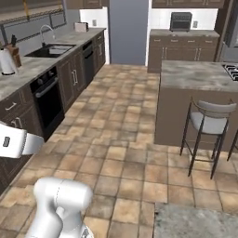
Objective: There is a bowl on the dining counter. Grab a lemon wedge from the fridge and place it in the bowl. Then get the liquor bottle and glass cup from the cabinet and place them next to the bowl.
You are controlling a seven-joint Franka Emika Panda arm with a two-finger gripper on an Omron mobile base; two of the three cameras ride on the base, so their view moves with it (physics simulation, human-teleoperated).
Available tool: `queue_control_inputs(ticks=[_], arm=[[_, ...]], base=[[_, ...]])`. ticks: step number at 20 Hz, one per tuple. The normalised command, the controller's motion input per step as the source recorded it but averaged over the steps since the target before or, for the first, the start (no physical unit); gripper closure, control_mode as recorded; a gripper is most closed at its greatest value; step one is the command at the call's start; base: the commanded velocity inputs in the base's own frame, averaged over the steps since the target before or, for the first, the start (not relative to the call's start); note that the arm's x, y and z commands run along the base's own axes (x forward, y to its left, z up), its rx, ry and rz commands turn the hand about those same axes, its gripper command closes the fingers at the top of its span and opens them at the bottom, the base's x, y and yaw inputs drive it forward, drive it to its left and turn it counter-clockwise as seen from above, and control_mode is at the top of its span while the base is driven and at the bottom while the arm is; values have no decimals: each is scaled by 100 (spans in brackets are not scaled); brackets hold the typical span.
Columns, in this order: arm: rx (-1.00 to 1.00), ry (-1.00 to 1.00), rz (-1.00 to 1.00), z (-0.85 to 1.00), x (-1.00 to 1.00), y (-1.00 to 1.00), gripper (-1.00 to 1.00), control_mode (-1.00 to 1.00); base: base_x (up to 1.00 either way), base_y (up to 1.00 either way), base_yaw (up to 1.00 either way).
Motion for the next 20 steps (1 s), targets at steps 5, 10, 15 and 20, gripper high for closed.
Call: queue_control_inputs(ticks=[5, 10, 15, 20], arm=[[0, 0, 0, 0, 0, 0, -100, 100], [0, 0, 0, 0, 0, 0, -100, 100], [0, 0, 0, 0, 0, 0, -100, 100], [0, 0, 0, 0, 0, 0, -100, 100]], base=[[100, 3, 0], [100, 7, 0], [100, 13, 0], [100, 14, 0]])
